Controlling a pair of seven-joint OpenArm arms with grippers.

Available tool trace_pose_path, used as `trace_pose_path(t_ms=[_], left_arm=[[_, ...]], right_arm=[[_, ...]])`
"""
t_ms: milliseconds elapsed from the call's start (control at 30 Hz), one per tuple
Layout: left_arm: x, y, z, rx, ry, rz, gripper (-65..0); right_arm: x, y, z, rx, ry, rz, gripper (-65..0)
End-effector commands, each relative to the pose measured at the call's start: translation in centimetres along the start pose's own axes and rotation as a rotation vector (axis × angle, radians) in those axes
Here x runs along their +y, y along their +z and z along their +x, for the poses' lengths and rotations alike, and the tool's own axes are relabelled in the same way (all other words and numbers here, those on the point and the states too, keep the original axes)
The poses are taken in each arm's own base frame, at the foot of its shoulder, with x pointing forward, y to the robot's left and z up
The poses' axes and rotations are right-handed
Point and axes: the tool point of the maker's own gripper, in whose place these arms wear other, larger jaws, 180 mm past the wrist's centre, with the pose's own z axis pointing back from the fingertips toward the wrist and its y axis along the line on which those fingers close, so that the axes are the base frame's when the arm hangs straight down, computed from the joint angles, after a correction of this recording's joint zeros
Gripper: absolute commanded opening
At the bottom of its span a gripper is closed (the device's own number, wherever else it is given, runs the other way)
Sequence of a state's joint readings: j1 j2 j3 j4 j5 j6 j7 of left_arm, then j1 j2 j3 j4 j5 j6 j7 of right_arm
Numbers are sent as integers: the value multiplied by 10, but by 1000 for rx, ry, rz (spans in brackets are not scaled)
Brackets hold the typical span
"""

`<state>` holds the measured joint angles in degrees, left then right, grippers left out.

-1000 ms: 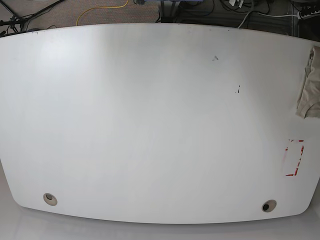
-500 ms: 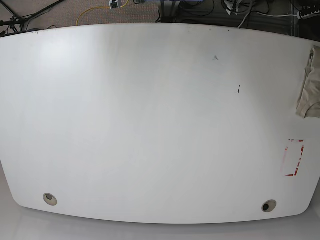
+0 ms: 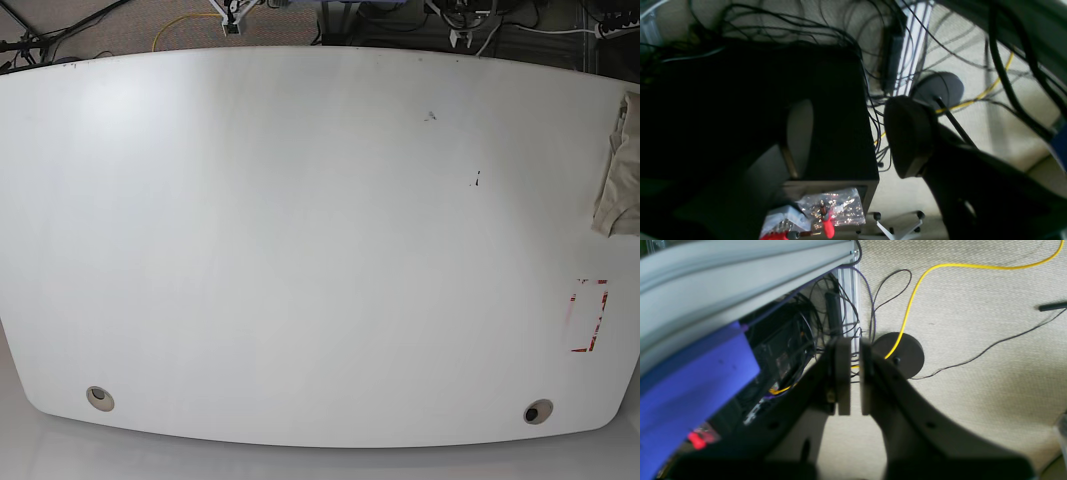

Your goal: Fold the T-shirt properly

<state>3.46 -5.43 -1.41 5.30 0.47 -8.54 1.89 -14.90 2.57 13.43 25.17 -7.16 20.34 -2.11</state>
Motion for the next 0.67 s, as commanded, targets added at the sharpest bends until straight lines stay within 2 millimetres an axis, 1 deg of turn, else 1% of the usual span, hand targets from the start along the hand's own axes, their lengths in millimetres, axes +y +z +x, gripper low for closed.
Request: trace_pose_path(t_ms=[0,133,300,433,633], left_arm=[[-8,-1,1,15,-8,-15,-311],[-10,-1,1,31,-10,-18,-311],[-10,-1,1,32,-8,-18,-311],[-11,-1,11,19,-10,-18,-311],[-10,-1,14,16,-10,-17,-311]], right_arm=[[-11,1,1,4,-9,-30,-602],[-18,0,7,6,-11,-49,-602],[-19,-1,11,2,-10,-49,-602],[-19,-1,12,-4,-9,-48,-602],[-14,-2,12,-7,-11,-41,-602]])
